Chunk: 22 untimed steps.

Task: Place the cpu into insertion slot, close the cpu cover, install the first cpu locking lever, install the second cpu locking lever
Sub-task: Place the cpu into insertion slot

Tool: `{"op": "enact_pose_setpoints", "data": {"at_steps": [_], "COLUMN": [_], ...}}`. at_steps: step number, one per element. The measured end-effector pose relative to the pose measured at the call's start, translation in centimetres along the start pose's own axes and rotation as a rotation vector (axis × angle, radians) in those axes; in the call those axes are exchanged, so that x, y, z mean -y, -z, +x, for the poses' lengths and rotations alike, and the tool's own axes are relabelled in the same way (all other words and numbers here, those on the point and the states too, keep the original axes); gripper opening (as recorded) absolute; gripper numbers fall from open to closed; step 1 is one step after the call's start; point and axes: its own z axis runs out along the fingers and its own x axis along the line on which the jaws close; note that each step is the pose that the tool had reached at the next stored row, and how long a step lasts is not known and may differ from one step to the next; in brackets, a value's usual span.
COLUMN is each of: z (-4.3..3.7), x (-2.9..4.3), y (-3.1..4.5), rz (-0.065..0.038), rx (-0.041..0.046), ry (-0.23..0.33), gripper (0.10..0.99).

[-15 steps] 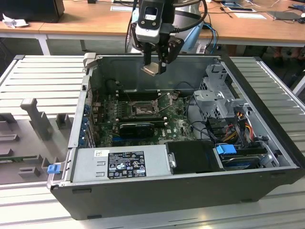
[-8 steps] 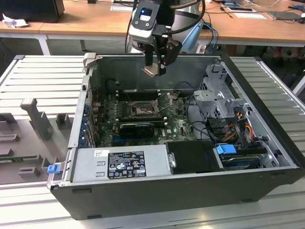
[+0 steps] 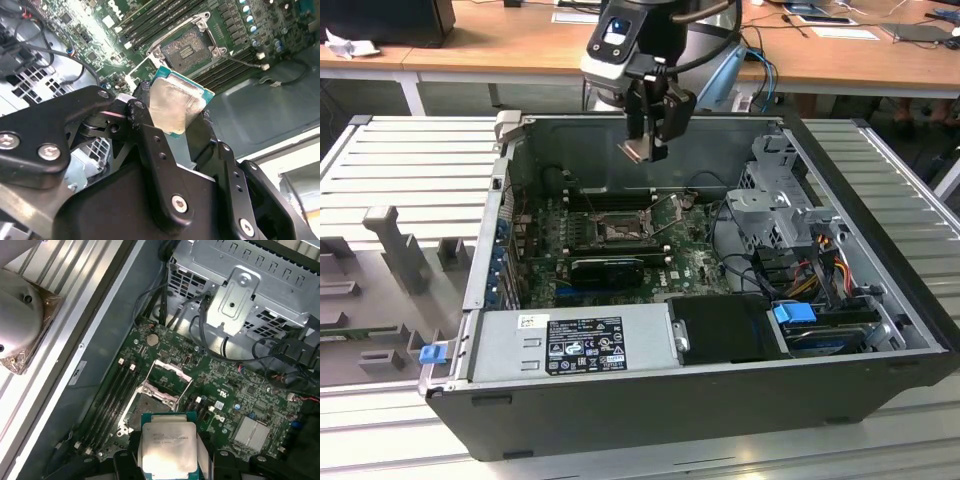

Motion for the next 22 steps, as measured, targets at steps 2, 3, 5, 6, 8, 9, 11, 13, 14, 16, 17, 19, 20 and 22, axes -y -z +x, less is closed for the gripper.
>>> {"op": "enact_pose_setpoints", "data": {"at_steps": [2,3,5,6,8,9,11,13,14,16,17,19,20,22], "z": [0.0,0.0,0.0,0.0,0.0,0.0,-0.01,-0.01,-0.01,-0.01,-0.01,-0.01,-0.02,-0.03], "x": [0.01,0.01,0.02,0.02,0.02,0.03,0.03,0.03,0.04,0.05,0.05,0.07,0.08,0.13], "y": [-0.11,-0.15,-0.23,-0.25,-0.28,-0.3,-0.35,-0.4,-0.43,-0.57,-0.64,-0.79,-0.89,-1.44], "rz": [-0.001,-0.001,-0.002,-0.002,-0.003,-0.003,-0.004,-0.005,-0.005,-0.005,-0.005,-0.006,-0.006,-0.006], "rx": [0.0049,0.007,0.0116,0.0129,0.0154,0.0181,0.0215,0.0242,0.0256,0.0286,0.029,0.0292,0.0293,0.0306], "ry": [-0.057,-0.082,-0.135,-0.151,-0.181,-0.212,-0.253,-0.285,-0.301,-0.336,-0.34,-0.343,-0.344,-0.356], "gripper": [0.529,0.529,0.529,0.529,0.529,0.529,0.529,0.529,0.529,0.529,0.529,0.529,0.529,0.529]}}
